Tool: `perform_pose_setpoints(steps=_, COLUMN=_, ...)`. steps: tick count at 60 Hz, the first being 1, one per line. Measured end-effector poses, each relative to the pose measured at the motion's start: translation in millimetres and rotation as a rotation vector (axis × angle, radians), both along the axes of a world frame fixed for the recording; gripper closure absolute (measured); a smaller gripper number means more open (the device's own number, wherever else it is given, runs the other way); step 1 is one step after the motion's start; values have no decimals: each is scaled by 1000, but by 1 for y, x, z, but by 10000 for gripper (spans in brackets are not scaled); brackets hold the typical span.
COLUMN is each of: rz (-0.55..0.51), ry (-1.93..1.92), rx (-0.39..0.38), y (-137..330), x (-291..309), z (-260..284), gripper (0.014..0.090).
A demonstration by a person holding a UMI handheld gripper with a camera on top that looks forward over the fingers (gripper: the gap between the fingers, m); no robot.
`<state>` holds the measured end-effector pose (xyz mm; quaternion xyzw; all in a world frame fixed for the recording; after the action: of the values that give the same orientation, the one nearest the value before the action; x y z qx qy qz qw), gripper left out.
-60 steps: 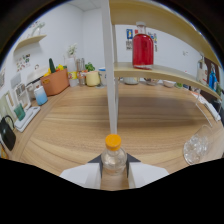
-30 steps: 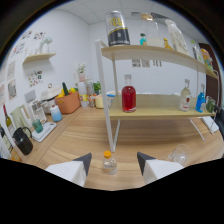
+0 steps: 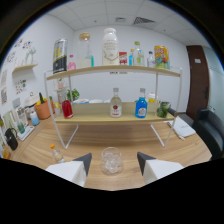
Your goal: Make me a cup of Mount Fuji.
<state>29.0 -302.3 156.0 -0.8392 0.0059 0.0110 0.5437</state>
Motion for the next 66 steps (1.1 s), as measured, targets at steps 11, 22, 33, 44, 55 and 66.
perform_pose_setpoints(steps=11, rz=-19, ry=3, rx=103, y=59, x=50, z=47, gripper=195)
perform_pose_setpoints(steps=22, rz=-23, ry=20, rx=146, y=127, x=81, z=61, gripper=207)
perform_pose_setpoints(steps=33, rz=-42, ry=33, rx=89, y=175, x=102, z=40, gripper=366)
perform_pose_setpoints(steps=44, rz=-8, ry=57, rx=47, y=192, x=99, z=25, gripper=667)
perform_pose_setpoints(steps=55, rz=-13, ry=0, rx=60, y=191, x=102, z=25, gripper=686)
perform_pose_setpoints(steps=66, rz=-32, ry=4, rx=89, y=172, x=106, z=46, gripper=694)
